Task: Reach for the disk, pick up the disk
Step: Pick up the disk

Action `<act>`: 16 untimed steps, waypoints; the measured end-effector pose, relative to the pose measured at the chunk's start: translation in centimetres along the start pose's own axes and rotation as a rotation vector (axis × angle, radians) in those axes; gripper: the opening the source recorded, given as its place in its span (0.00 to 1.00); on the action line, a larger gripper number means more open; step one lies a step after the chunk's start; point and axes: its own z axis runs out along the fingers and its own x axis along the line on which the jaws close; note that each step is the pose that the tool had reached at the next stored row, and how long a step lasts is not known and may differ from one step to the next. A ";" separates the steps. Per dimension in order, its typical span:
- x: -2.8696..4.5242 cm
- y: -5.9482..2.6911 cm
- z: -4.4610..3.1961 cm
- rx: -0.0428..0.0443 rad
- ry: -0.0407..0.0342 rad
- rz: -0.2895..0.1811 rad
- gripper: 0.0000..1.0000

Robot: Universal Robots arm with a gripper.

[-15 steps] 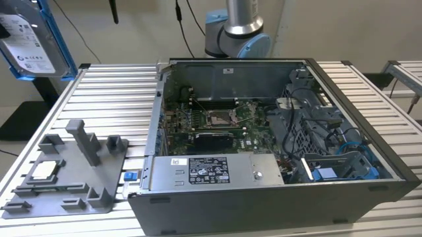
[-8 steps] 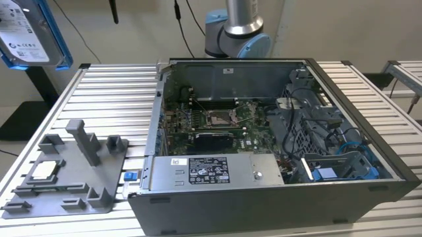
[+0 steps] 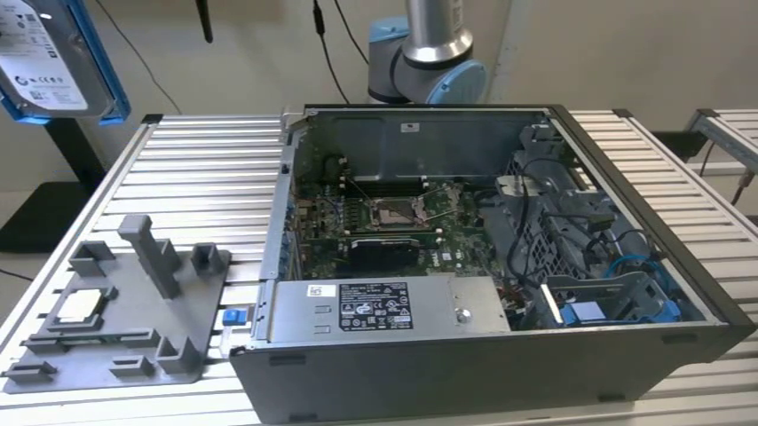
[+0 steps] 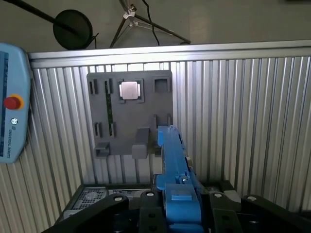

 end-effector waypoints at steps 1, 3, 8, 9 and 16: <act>-0.01 -0.03 -0.20 0.0003 -0.0001 0.000 0.00; -0.04 -0.21 -1.03 0.0000 0.0000 0.000 0.00; -0.10 -0.57 -2.84 0.0001 0.0000 0.000 0.00; -0.10 -0.61 -3.08 0.0001 -0.0001 0.000 0.00; -0.11 -0.67 -3.37 0.0000 0.0000 0.000 0.00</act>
